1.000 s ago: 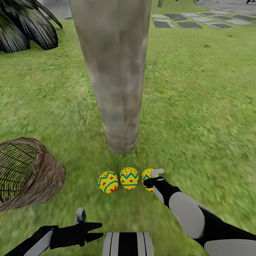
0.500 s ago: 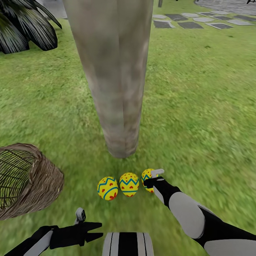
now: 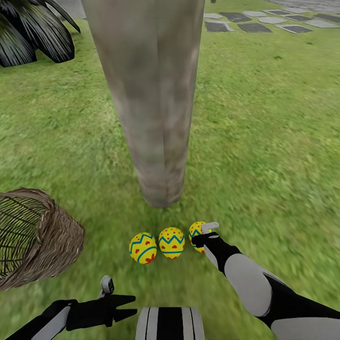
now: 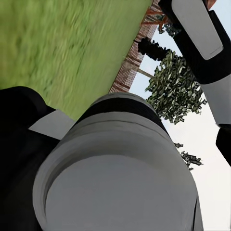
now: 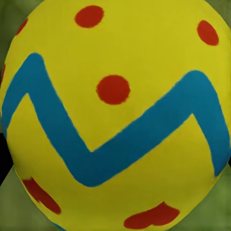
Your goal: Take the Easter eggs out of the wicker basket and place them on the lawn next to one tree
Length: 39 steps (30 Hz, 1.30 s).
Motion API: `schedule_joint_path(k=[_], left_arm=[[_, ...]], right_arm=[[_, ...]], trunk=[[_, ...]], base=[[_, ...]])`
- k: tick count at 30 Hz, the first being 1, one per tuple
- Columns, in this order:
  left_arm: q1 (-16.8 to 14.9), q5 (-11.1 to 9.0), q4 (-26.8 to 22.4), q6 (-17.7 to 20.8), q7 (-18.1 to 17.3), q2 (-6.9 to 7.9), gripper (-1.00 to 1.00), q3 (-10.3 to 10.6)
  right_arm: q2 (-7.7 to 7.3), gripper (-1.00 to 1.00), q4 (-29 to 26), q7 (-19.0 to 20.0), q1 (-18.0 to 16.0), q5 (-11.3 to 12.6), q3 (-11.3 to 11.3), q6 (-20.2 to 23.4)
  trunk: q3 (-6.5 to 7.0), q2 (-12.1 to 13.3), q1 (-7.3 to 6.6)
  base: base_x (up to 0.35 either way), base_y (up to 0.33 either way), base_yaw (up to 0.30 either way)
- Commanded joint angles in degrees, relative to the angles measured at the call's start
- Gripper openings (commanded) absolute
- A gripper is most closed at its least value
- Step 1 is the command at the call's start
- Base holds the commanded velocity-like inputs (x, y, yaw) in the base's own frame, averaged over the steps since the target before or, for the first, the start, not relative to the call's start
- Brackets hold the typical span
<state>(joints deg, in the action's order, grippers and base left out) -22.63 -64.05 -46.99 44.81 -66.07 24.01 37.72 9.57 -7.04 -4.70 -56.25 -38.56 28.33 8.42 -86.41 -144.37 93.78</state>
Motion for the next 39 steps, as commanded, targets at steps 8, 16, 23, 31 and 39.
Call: schedule_joint_path(k=[8, 16, 23, 31, 39], left_arm=[[-0.04, -0.46, -0.03, 0.42, -0.01, 0.07, 1.00, 0.20], [-0.04, -0.46, -0.52, 0.39, -0.02, 0.07, 1.00, 0.18], [-0.04, -0.46, -0.64, 0.38, -0.02, 0.07, 1.00, 0.21], [-0.04, -0.46, -0.71, 0.39, -0.02, -0.08, 1.00, 0.25], [-0.04, -0.05, -0.21, 0.37, 0.04, 0.01, 1.00, 0.17]], right_arm=[[0.04, 1.00, 1.15, 0.31, 0.18, -0.20, 0.85, 0.28], [0.04, 1.00, 1.15, 0.31, 0.18, -0.20, 0.85, 0.28], [0.09, 1.00, 1.15, 0.31, 0.18, -0.20, 0.85, 0.28], [0.10, 1.00, 1.15, 0.33, 0.18, -0.20, 0.85, 0.28], [-0.21, 1.00, 1.15, 0.31, 0.18, 0.02, 0.92, 0.36]], trunk=[[-0.05, 0.01, 0.04], [1.50, 0.10, -0.14], [3.06, 0.20, -0.32], [4.83, 0.31, -0.52], [6.60, 0.41, -0.73]], base=[[0.000, 0.000, 0.000], [0.000, 0.000, 0.000], [0.000, 0.000, 0.000], [0.000, 0.000, 0.000], [0.000, 0.000, 0.000]])
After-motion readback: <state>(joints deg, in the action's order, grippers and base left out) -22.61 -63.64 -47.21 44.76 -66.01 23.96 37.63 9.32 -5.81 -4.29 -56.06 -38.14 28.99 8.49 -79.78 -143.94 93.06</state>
